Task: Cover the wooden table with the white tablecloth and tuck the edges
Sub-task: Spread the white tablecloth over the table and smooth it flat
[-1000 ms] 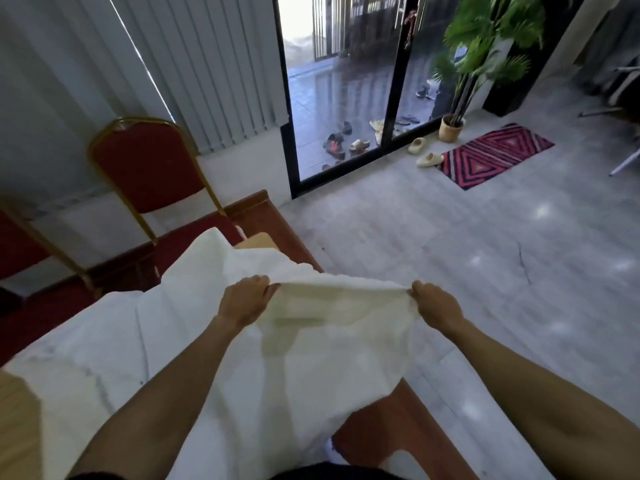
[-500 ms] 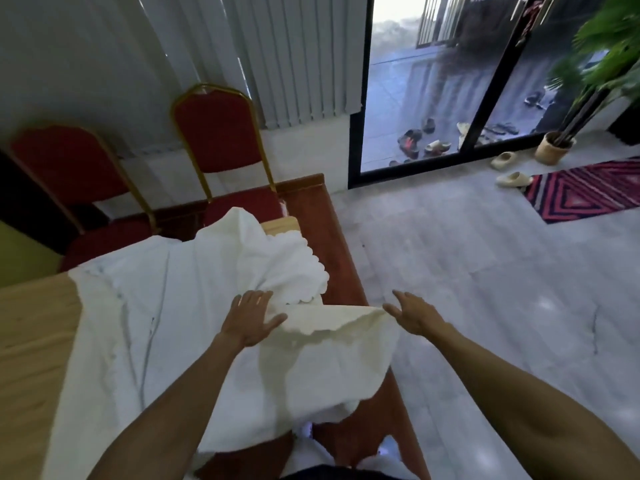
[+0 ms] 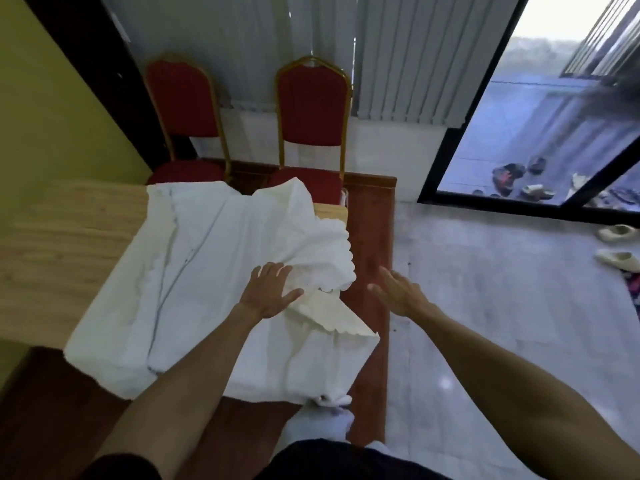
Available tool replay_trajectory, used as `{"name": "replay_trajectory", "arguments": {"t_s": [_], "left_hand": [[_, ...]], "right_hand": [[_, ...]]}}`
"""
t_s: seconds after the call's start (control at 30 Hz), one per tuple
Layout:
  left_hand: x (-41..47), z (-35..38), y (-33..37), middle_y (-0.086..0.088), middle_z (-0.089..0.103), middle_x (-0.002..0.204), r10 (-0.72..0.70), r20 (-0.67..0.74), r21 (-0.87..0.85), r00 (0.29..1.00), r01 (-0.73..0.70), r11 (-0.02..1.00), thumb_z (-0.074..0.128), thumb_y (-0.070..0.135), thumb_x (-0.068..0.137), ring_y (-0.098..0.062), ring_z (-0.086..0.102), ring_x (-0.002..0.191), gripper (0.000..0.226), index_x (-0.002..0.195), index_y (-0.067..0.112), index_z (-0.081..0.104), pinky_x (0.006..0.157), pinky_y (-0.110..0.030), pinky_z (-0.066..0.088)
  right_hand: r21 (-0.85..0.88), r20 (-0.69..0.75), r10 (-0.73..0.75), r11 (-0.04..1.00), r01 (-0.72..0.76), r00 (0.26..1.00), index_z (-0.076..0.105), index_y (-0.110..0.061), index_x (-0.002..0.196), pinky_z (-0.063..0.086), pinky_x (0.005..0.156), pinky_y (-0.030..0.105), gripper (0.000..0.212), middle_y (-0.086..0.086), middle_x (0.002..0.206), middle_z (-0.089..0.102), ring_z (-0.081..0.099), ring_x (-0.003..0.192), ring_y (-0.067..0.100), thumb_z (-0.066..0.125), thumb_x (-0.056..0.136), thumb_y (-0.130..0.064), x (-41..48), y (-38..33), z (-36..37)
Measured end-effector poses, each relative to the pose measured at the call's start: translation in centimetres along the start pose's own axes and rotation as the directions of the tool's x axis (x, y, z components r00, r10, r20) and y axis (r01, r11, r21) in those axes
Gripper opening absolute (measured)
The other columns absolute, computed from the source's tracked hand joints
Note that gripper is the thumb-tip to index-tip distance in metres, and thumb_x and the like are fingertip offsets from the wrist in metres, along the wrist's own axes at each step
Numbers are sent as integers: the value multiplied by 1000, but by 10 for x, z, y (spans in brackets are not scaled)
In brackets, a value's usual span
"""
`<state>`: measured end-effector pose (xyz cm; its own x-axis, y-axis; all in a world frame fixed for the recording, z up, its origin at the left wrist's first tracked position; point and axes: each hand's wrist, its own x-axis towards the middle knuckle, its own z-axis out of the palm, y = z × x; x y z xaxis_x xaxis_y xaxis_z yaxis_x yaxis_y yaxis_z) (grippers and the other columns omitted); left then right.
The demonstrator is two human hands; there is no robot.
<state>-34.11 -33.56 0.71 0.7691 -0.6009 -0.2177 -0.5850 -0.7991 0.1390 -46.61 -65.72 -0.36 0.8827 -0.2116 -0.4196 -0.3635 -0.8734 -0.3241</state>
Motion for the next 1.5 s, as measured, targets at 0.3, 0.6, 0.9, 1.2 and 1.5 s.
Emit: {"name": "replay_trajectory", "arguments": {"t_s": [0.3, 0.6, 0.9, 1.2, 1.5], "left_hand": [[22, 9, -14, -9, 52, 143, -75, -34, -55, 997, 73, 996, 26, 74, 88, -30, 45, 135, 84, 141, 13, 49, 112, -50, 33], [28, 35, -27, -14, 44, 151, -368, -1, -221, 930, 359, 907, 33, 73, 88, -34, 40, 139, 89, 150, 9, 36, 114, -50, 29], [43, 58, -31, -15, 39, 153, -619, 111, -387, 777, 608, 693, 56, 57, 94, -34, 39, 139, 78, 152, 10, 32, 108, -47, 37], [72, 61, -6, -10, 64, 116, -766, 100, -540, 635, 681, 495, 29, 36, 102, -35, 61, 106, 44, 128, 17, 59, 90, -45, 49], [163, 47, 58, -16, 68, 88, -633, 95, -567, 768, 565, 600, 20, 40, 99, -38, 65, 78, 44, 116, 12, 50, 69, -46, 54]], "right_hand": [[-39, 26, -111, 993, 112, 993, 21, -19, 159, 37, 110, 63, 84, 13, 157, 40, 42, 142, 35, 34, 95, -71, 66, -39, -31], [-196, 48, -314, 928, 317, 948, 18, -18, 160, 31, 114, 59, 80, 14, 165, 27, 33, 148, 35, 44, 99, -63, 140, -79, -40], [-318, 121, -493, 803, 504, 862, 3, -21, 163, 27, 117, 57, 97, 22, 164, 20, 26, 149, 40, 62, 94, -55, 220, -133, -30], [-246, 327, -567, 721, 647, 756, 23, -26, 158, 35, 104, 53, 61, 9, 128, 63, 57, 122, 33, 50, 104, -39, 290, -135, -27], [-196, 233, -585, 754, 627, 777, 47, -14, 121, 46, 74, 42, 20, 13, 110, 64, 64, 100, 37, 38, 103, -13, 349, -87, -86]]}}
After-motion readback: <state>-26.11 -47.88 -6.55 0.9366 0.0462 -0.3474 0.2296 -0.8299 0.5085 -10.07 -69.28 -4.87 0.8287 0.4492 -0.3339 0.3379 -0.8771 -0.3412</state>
